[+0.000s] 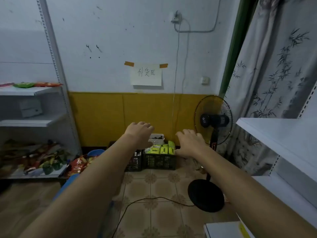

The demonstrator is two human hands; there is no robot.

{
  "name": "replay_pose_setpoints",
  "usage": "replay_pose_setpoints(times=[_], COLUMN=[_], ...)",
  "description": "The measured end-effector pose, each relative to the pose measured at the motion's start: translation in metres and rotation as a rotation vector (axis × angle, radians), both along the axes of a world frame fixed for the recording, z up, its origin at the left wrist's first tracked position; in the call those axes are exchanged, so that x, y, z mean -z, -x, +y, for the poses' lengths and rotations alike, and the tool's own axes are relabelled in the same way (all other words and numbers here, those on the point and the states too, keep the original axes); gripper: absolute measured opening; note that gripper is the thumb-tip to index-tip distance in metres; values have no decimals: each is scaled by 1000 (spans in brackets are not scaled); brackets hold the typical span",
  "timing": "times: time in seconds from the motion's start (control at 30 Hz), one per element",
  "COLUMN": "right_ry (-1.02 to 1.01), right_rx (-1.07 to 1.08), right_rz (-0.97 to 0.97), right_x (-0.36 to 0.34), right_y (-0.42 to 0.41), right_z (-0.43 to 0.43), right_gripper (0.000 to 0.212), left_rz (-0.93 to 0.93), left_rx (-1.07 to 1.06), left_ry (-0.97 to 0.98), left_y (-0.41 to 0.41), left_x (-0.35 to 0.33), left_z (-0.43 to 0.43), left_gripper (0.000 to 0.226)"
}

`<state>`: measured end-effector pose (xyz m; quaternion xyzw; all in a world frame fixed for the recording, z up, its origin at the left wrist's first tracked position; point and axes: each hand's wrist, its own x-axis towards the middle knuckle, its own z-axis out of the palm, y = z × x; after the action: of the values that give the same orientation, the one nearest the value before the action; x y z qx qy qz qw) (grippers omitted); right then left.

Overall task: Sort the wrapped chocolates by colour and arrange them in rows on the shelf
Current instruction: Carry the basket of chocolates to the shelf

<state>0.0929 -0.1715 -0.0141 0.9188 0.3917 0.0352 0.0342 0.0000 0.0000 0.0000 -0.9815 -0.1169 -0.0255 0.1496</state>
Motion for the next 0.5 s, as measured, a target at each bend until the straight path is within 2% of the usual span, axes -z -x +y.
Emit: replay_pose_setpoints(times=[0.17, 0.5], right_ry=[7, 41], right_rx=[27, 44], right_rz=[-5, -38], right_x=[-1, -4], right_y=[-32, -126], right_z=[40, 185], right_gripper=[75, 82], left_rz=[5, 37], left_rx=[-17, -5], left_ry=[18, 6], left_y=[-32, -119], left_x=[-3, 7], left_z=[42, 182], left_gripper=[74, 70])
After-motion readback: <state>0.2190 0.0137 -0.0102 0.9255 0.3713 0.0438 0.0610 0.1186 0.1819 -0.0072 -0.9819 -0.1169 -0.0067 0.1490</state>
